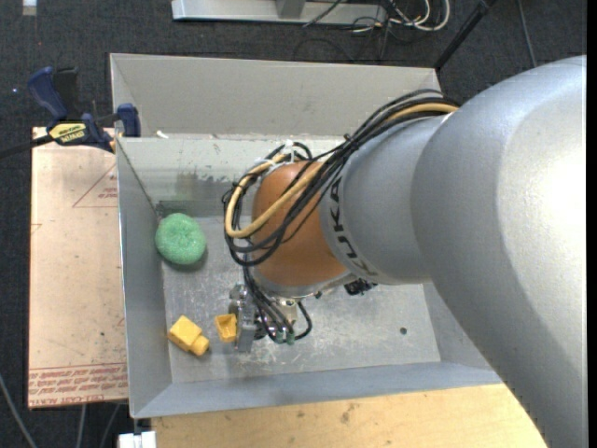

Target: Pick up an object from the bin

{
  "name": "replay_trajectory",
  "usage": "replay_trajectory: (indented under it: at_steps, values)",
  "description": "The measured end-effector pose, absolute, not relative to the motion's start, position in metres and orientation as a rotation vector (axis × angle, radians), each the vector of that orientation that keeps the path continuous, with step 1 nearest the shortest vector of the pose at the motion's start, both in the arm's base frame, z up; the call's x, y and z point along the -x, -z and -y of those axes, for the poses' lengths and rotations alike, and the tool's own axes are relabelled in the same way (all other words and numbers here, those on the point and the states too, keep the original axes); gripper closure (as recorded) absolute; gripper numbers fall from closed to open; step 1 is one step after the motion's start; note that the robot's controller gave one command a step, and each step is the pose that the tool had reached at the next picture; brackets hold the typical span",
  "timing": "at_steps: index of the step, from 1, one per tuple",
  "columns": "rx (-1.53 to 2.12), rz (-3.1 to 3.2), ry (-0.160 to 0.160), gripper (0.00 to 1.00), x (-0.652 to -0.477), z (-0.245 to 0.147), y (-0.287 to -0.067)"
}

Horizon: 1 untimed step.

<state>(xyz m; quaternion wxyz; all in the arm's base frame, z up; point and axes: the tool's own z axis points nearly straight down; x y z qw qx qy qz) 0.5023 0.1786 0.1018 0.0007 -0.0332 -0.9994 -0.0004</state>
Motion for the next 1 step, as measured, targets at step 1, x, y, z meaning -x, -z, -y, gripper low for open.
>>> replay_trajectory:
  at_steps: [1]
  values:
    - [0.097, 3.141, 0.003, 1.0, -0.515, -0.1884, -0.1105]
